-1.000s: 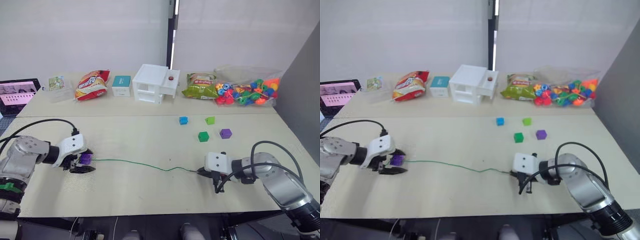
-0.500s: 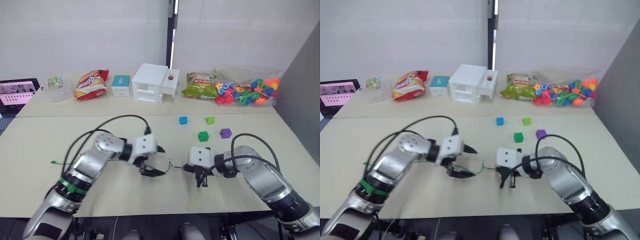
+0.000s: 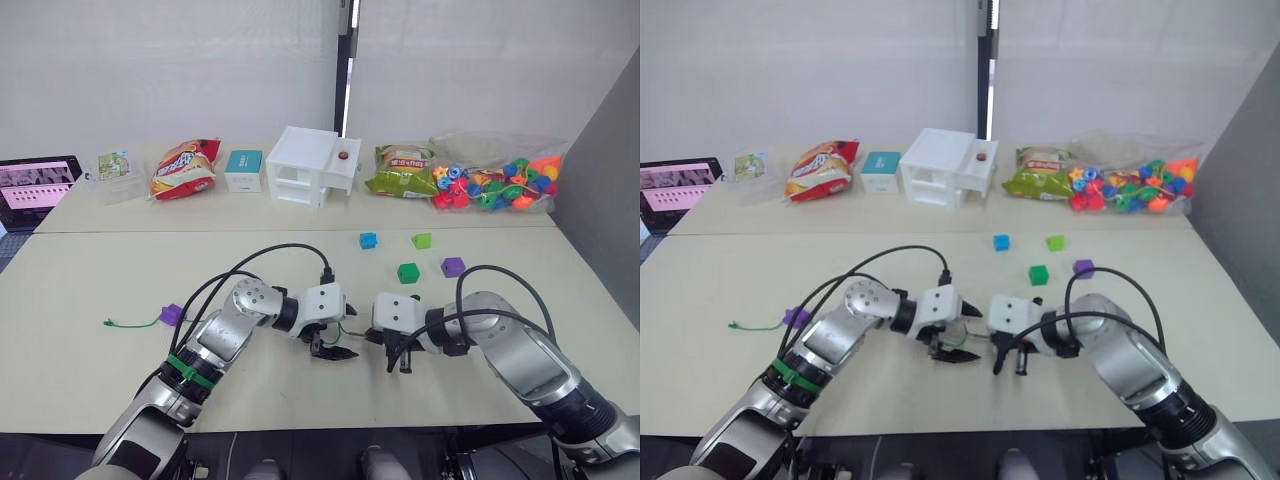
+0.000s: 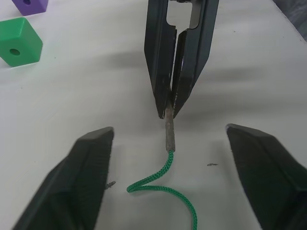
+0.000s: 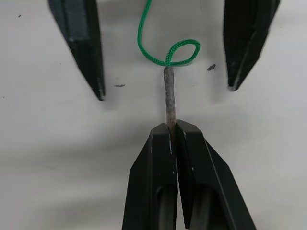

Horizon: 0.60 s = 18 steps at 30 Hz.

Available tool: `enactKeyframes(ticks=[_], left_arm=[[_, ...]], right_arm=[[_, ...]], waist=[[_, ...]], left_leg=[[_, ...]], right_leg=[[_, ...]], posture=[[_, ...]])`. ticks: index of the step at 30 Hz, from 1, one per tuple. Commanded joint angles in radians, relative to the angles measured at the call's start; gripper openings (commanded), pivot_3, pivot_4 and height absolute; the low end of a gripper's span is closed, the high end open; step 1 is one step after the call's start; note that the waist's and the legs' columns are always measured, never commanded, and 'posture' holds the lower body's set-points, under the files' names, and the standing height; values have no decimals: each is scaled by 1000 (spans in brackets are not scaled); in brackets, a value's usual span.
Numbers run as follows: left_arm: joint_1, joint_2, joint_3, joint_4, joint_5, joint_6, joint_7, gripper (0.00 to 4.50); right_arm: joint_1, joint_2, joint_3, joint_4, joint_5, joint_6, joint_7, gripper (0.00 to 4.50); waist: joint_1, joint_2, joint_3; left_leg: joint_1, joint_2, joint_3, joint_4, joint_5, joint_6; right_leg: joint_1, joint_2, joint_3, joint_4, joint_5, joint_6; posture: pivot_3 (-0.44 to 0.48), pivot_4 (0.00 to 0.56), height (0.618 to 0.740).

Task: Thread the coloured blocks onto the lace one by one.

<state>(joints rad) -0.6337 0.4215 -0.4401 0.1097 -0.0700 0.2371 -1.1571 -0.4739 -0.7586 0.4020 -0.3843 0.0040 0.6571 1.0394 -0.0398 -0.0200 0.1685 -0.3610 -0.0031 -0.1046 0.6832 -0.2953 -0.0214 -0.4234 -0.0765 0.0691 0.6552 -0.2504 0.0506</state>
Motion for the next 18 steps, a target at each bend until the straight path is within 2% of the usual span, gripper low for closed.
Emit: enactKeyframes(ticks=[1, 8, 18], left_arm=[[-9, -2, 3, -9, 12, -25, 1, 2430], [-17, -17, 8, 11, 15, -28, 6, 153], [-28, -39, 20, 39, 27, -30, 21, 54]], right_arm=[[-14, 1, -9, -41, 5, 10, -5, 0], [-12, -1, -12, -51, 11, 20, -6, 0], [-3, -12, -10, -66, 18, 28, -5, 0]], waist=[[0, 0, 0], [0, 0, 0], [0, 0, 0]], left_leg=[[0, 0, 0, 0, 0, 0], [0, 0, 0, 0, 0, 0], [0, 0, 0, 0, 0, 0]], right_leg=[[0, 0, 0, 0, 0, 0], [0, 0, 0, 0, 0, 0], [0, 0, 0, 0, 0, 0]], posture=[[0, 150, 740], [0, 150, 740], [0, 150, 740]])
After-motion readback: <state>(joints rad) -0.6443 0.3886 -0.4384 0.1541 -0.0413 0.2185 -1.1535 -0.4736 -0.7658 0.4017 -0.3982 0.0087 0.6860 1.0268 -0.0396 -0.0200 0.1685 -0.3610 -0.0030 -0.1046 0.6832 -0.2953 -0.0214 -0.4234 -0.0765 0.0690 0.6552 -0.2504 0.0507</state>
